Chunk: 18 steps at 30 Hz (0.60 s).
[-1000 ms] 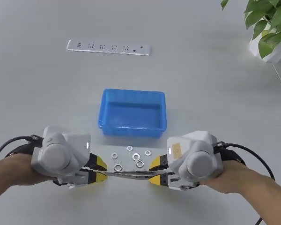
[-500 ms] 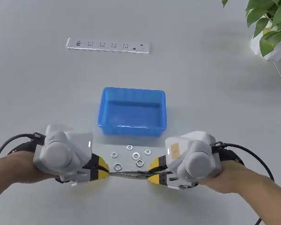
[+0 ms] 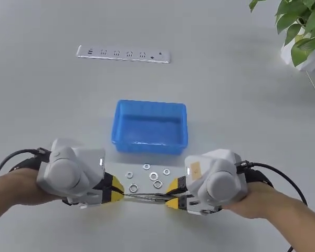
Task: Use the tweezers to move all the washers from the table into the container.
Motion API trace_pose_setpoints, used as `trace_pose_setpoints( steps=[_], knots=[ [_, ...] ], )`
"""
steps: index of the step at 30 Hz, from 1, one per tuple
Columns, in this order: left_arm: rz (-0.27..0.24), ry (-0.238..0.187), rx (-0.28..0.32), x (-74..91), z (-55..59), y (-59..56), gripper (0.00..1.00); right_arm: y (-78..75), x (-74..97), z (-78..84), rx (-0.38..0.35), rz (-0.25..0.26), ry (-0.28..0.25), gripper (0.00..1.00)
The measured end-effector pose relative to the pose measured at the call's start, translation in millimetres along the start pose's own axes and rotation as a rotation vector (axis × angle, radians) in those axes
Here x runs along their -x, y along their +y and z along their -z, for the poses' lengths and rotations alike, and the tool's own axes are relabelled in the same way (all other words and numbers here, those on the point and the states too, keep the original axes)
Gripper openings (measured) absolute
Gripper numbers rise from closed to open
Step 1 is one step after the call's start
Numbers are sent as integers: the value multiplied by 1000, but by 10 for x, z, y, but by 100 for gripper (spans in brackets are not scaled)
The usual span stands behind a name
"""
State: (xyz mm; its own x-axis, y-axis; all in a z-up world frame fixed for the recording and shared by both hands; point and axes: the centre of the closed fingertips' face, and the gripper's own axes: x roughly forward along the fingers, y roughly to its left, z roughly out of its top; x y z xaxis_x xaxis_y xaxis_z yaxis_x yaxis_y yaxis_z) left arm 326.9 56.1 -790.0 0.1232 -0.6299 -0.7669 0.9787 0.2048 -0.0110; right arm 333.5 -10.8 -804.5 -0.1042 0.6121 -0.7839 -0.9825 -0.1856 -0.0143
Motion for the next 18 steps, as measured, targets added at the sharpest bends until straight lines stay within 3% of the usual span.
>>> trace_pose_setpoints(
  steps=[10,18],
  knots=[
    [-3,-22,-4,106,-179,-21,5,15,-9,-27,-2,1,-3,14],
    [-10,-56,-15,190,-388,-25,5,18,-13,-52,-4,5,-7,14]
  ],
)
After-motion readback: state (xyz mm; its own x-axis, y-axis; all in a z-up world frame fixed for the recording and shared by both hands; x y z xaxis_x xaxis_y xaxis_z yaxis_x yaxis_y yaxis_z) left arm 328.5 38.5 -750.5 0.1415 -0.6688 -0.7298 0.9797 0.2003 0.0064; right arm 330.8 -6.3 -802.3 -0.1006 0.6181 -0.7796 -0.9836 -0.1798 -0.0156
